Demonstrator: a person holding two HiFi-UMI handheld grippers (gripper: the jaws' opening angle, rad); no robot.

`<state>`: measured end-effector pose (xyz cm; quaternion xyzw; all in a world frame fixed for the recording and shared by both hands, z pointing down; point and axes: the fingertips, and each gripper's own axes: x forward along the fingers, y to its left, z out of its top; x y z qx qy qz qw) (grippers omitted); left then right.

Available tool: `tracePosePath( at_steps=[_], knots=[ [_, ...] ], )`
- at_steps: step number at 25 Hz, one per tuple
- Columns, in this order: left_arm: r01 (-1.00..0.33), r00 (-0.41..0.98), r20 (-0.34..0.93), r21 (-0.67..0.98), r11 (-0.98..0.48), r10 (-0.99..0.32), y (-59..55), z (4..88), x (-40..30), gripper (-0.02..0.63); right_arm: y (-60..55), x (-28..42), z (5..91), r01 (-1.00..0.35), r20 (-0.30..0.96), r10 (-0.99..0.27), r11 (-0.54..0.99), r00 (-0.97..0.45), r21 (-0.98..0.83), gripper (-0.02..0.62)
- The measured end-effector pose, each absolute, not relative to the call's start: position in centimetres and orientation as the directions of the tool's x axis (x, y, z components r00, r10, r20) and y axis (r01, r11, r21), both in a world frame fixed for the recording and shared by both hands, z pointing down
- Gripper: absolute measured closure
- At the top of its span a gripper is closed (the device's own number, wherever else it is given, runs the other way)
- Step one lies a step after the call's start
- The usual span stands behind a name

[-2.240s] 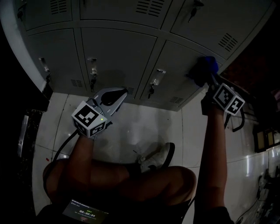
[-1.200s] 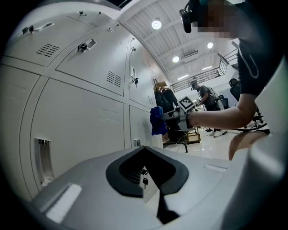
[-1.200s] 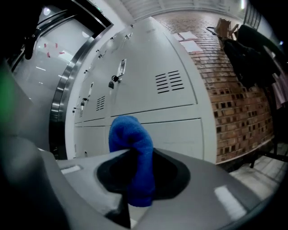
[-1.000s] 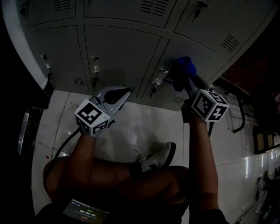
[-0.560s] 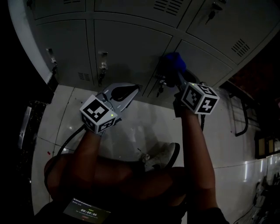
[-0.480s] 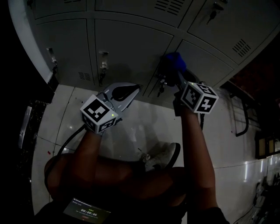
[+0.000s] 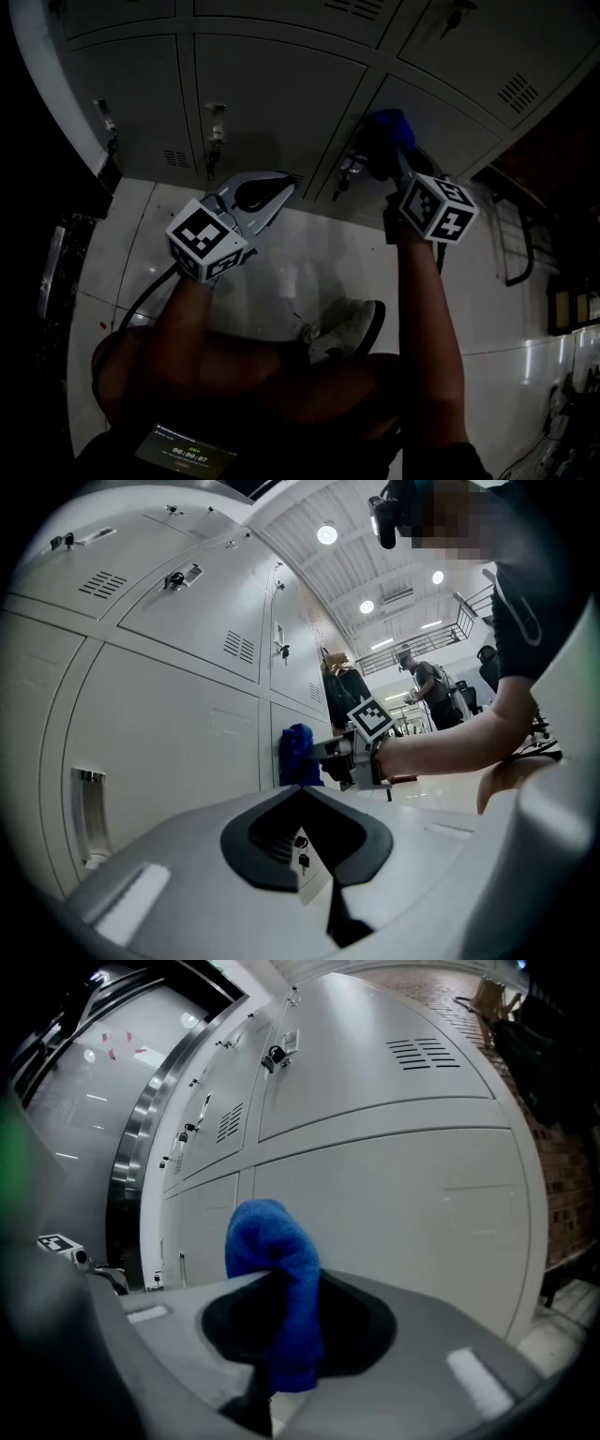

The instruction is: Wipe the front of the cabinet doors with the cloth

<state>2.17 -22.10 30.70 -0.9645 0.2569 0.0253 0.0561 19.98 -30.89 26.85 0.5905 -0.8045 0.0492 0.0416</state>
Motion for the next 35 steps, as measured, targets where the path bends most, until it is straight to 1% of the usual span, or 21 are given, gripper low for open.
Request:
tracePosePath(
  at_steps=[16, 21, 26, 32, 35],
  knots=[
    [-0.499, 0.867, -0.055, -0.110, -0.860, -0.496, -22.1, 31.1, 2.4, 0.601, -29.2, 29.6, 26.7, -0.987, 0.126, -0.979, 0.159, -0.161, -0.027, 0.515],
    [-0.496, 0.868, -0.052, -0.112, -0.861, -0.494, -22.0, 31.2, 2.6, 0.601, -28.4, 33.6, 26.9, -0.996, 0.124, -0.988, 0.083, -0.088, -0.042, 0.515],
    [-0.496, 0.868, -0.050, -0.113, -0.861, -0.494, -22.0, 31.3, 2.6, 0.601, -27.5, 37.7, 26.9, -0.995, 0.112, -0.994, 0.007, -0.019, -0.100, 0.515],
    [-0.496, 0.868, -0.045, -0.114, -0.861, -0.494, -22.0, 31.5, 2.6, 0.601, -27.0, 40.1, 26.9, -0.997, 0.117, -0.993, -0.033, 0.024, -0.076, 0.515],
    [-0.496, 0.868, -0.042, -0.115, -0.861, -0.495, -22.1, 31.5, 2.6, 0.600, -26.8, 39.7, 27.1, -0.992, 0.123, -0.992, -0.030, 0.015, -0.121, 0.515]
  ],
)
